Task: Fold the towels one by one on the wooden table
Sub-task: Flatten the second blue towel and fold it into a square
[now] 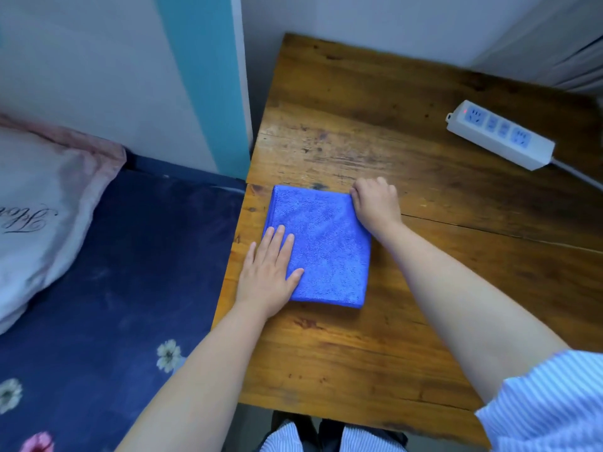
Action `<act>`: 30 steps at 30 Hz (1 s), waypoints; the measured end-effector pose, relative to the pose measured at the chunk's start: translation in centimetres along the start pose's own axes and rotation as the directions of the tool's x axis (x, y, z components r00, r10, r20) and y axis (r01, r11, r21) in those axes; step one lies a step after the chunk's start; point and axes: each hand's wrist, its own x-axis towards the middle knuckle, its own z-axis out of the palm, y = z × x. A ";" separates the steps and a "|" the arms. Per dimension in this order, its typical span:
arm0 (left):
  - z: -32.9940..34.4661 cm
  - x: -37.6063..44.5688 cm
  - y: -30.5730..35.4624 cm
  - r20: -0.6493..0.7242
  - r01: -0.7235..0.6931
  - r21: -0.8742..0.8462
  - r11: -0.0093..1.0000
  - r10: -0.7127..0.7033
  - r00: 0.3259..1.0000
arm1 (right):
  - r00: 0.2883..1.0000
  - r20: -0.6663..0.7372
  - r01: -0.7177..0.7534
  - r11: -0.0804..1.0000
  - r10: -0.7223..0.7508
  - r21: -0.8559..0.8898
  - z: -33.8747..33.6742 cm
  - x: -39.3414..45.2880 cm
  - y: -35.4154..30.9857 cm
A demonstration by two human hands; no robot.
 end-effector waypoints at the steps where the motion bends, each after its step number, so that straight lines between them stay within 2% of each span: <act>1: 0.0 0.1 0.0 0.003 -0.007 -0.010 1.000 0.007 1.000 | 0.998 -0.055 -0.004 1.000 0.005 0.018 0.3 -0.1 0.0; 4: 0.3 0.2 0.1 0.029 -0.013 -0.006 1.000 0.013 0.999 | 0.987 -0.160 0.040 0.998 -0.031 0.052 0.6 -0.6 0.1; 6: 0.2 0.2 0.0 0.031 -0.010 0.003 1.000 0.009 0.999 | 0.957 -0.272 0.103 0.995 -0.097 0.007 0.6 -1.5 0.2; 7: 0.1 0.1 -0.2 -0.005 -0.033 0.030 0.999 0.033 0.999 | 0.921 -0.352 0.170 0.985 -0.164 -0.015 0.7 -2.4 0.2; 8: 0.0 0.1 -0.4 -0.098 -0.078 0.092 0.993 0.087 0.991 | 0.881 -0.409 0.253 0.967 -0.239 -0.018 0.8 -3.8 0.2; 10: 0.8 0.1 -1.1 -0.329 -0.219 0.196 0.956 0.274 0.903 | 0.818 -0.448 0.414 0.910 -0.361 0.023 1.0 -7.6 0.0; 11: 1.3 0.0 -1.5 -0.431 -0.296 0.226 0.928 0.368 0.824 | 0.805 -0.429 0.469 0.882 -0.410 0.037 1.1 -9.6 -0.1; 13: 2.0 -0.6 -2.0 -0.507 -0.422 0.270 0.865 0.500 0.702 | 0.807 -0.335 0.522 0.853 -0.486 0.020 1.9 -13.3 -0.1; 14: 2.0 -0.9 -2.0 -0.503 -0.463 0.292 0.837 0.546 0.670 | 0.821 -0.286 0.516 0.856 -0.494 0.003 2.4 -14.5 0.0; 15: 2.2 -1.1 -1.9 -0.483 -0.478 0.307 0.823 0.567 0.667 | 0.846 -0.247 0.487 0.874 -0.473 -0.007 2.9 -15.4 0.2; 18: 2.6 -1.5 -1.5 -0.428 -0.412 0.289 0.864 0.502 0.752 | 0.896 -0.212 0.400 0.917 -0.390 0.000 4.0 -15.9 0.3; 21: 2.6 -1.3 -0.7 -0.422 -0.341 0.248 0.907 0.418 0.804 | 0.893 -0.200 0.417 0.909 -0.403 0.027 4.2 -15.0 0.1; 25: 1.7 -1.6 0.1 -0.329 -0.279 0.247 0.928 0.351 0.877 | 0.894 -0.141 0.427 0.904 -0.425 -0.016 3.9 -14.0 -0.2; 27: 1.6 -2.0 0.6 -0.315 -0.258 0.239 0.936 0.326 0.891 | 0.898 -0.147 0.418 0.908 -0.415 -0.008 3.5 -13.6 -0.3; 30: 1.7 -2.2 1.2 -0.333 -0.217 0.194 0.957 0.273 0.903 | 0.902 -0.172 0.418 0.903 -0.397 0.105 2.0 -13.1 -0.5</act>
